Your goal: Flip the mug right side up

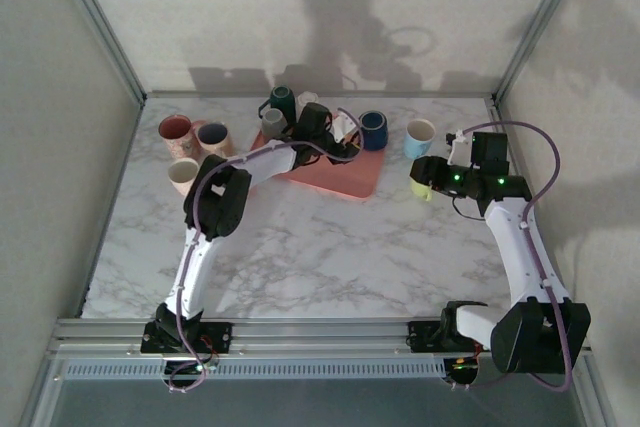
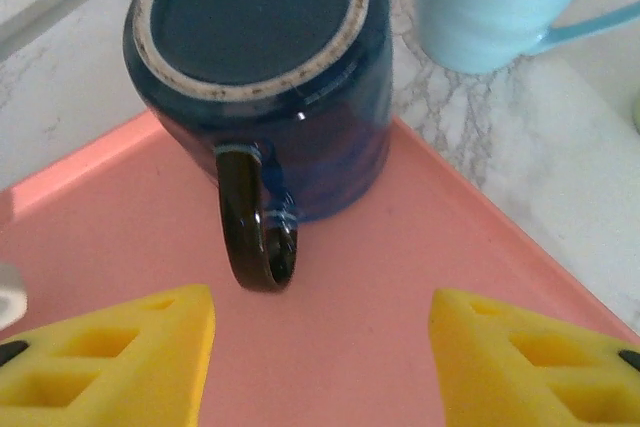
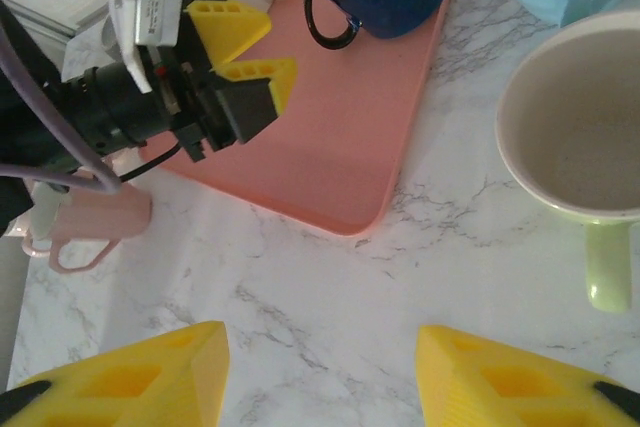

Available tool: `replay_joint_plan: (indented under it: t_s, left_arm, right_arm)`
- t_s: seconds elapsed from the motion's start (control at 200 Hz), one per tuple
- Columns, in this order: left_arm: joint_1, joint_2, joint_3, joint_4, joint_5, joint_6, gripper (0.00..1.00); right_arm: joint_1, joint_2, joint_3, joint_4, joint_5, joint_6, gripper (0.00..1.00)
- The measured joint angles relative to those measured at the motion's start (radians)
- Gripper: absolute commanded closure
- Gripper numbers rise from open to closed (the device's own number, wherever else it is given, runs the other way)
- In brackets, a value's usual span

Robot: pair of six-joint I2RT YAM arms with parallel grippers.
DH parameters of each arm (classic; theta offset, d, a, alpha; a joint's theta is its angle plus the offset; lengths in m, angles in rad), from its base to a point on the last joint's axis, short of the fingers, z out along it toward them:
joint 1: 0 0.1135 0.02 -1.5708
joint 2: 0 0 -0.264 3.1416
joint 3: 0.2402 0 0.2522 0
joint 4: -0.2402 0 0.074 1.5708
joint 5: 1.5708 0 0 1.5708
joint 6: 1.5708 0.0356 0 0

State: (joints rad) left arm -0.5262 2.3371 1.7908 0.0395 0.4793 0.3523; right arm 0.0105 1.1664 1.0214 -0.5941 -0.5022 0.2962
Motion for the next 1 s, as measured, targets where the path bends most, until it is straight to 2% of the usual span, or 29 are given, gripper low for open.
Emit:
replay_joint_plan:
  t_s: [0.145,0.616,1.001]
  left_arm:
    - [0.0,0.074,0.114,-0.041,-0.002,0.0,0.45]
    - [0.0,0.212,0.333,-0.17,0.019,0.039,0.55]
    - [0.0,0.266,0.422,-0.236,0.05,0.071,0.83]
  right_arm:
    - [0.0,0.007,0.0,0.009,-0.001,0.01,0.47]
    - [0.0,0.018,0.0,0.015,-0.013,0.014,0.47]
    - [0.0,0.032,0.0,0.014,-0.016,0.014,0.47]
